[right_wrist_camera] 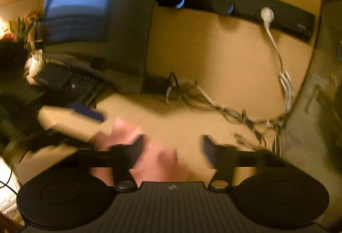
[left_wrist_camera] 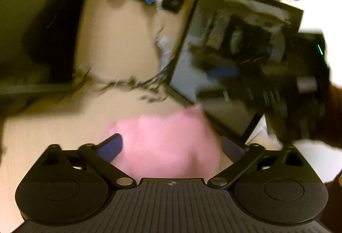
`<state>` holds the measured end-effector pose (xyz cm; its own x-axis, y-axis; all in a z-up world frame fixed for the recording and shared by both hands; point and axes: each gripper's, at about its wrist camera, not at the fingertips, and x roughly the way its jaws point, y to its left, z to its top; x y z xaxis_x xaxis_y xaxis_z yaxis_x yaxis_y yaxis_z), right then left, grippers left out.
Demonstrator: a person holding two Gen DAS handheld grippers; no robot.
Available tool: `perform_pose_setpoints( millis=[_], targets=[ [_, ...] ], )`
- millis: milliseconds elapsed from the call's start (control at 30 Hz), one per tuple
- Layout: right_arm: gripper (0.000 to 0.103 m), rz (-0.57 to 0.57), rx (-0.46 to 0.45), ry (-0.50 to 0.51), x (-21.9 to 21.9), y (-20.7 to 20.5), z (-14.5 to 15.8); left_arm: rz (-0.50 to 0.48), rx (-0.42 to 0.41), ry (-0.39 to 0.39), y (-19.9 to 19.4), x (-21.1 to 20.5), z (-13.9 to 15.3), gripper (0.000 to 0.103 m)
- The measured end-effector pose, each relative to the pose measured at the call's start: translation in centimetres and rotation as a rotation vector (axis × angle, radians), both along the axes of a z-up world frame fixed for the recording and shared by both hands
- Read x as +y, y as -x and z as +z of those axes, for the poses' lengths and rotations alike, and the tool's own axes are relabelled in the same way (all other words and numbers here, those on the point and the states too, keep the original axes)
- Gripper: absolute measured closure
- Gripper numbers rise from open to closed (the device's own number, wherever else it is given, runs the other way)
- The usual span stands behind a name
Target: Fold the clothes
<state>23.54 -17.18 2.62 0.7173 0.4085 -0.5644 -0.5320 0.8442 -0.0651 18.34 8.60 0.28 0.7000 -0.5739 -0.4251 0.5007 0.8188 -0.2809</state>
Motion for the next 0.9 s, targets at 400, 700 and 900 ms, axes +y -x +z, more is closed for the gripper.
perform_pose_setpoints(
  millis=[400,700,900],
  targets=[
    [0.032,-0.253,0.308,-0.058,0.5,-8.2,-11.5,0.035,0.231,-0.326,-10.6,-1.8,-6.7,0.027],
    [0.002,-0.349,0.479,-0.345,-4.1,-1.6,-7.7,0.001,0.205,-0.307,-10.7,-1.2,-5.9,0.018],
    [0.002,-0.485,0.719,-0.651,-3.7,1.2,-11.1,-0.059,0.209,-0.268,-11.3,-1.1,-5.8,0.011]
  ],
)
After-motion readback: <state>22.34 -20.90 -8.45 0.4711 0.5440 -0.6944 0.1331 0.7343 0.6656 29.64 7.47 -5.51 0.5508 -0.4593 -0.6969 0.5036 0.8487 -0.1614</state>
